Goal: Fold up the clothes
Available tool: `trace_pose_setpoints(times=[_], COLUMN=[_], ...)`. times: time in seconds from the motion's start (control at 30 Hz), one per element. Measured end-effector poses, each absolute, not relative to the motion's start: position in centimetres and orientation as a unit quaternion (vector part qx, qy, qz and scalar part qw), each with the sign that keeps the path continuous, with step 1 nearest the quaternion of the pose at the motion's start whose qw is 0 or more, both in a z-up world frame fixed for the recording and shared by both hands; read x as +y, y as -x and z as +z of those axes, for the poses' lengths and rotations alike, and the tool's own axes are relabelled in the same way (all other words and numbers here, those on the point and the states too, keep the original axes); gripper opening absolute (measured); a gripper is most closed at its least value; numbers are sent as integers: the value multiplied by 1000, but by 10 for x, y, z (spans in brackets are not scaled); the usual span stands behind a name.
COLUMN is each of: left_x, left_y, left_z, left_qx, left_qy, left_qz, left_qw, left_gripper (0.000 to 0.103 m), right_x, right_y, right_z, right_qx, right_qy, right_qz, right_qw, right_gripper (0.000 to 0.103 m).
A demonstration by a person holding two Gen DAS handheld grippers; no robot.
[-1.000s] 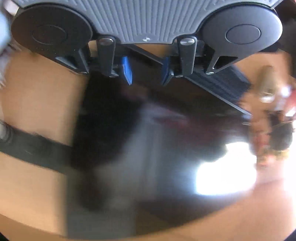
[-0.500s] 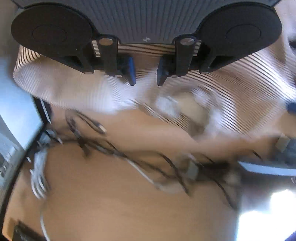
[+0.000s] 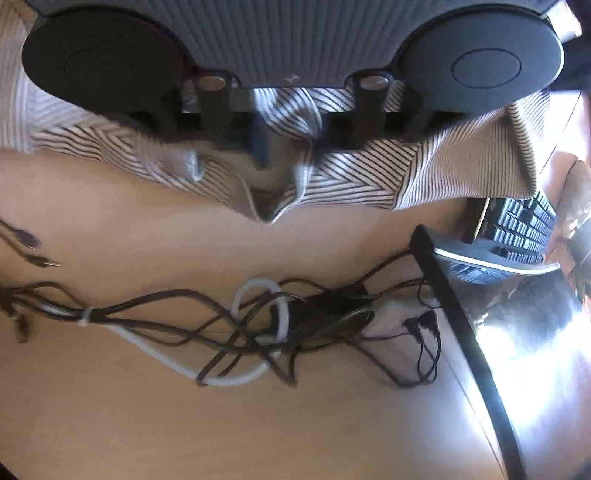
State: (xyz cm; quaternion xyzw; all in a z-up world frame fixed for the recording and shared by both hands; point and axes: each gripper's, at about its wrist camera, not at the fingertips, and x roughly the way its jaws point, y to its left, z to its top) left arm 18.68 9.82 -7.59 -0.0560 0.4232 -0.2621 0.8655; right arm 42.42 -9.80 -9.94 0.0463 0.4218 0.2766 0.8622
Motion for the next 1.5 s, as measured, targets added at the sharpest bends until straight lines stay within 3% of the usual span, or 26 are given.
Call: trace_pose_setpoints(times=[0.27, 0.43, 0.53, 0.6, 0.73, 0.9, 1.0, 1.03, 1.07, 1.1, 1.13, 1.4, 1.47, 1.5], left_x=[97, 103, 106, 104, 93, 78, 80, 81, 83, 85, 86, 95, 97, 98], left_y=[-170, -170, -179, -184, -190, -180, -172, -171, -169, -168, -167, -159, -159, -158], left_z=[-92, -92, -87, -82, -77, -83, -85, -86, -88, -88, -89, -90, -90, -89], left_qx=[426, 427, 437, 434, 432, 444, 450, 452, 453, 452, 452, 448, 449, 449], left_qy=[40, 31, 45, 51, 38, 35, 50, 55, 58, 61, 64, 65, 58, 55], left_qz=[-253, -261, -269, -278, -294, -301, -289, -283, -279, -275, -271, -270, -274, -277], left_qw=[868, 865, 857, 856, 851, 843, 844, 844, 845, 846, 847, 850, 849, 848], left_gripper=[98, 98, 98, 98, 98, 98, 99, 99, 99, 99, 99, 99, 99, 99], right_x=[-102, -138, -160, -166, -166, -142, -120, -111, -103, -99, -98, -137, -155, -163], right_y=[-473, -430, -387, -358, -337, -384, -405, -409, -412, -414, -416, -436, -417, -403], right_z=[-62, -42, -44, -50, -56, -72, -93, -101, -108, -110, -110, -72, -56, -48], right_qx=[322, 307, 332, 338, 348, 384, 378, 377, 375, 368, 362, 319, 310, 303], right_qy=[10, 2, 17, 46, 54, 4, 17, 48, 77, 99, 116, 114, 89, 85], right_qz=[230, 202, 201, 179, 158, 159, 140, 134, 129, 128, 128, 102, 104, 103], right_qw=[918, 930, 922, 923, 923, 909, 915, 915, 915, 915, 916, 935, 941, 944], right_gripper=[0, 2, 10, 23, 23, 23, 37, 36, 29, 13, 6, 0, 2, 8])
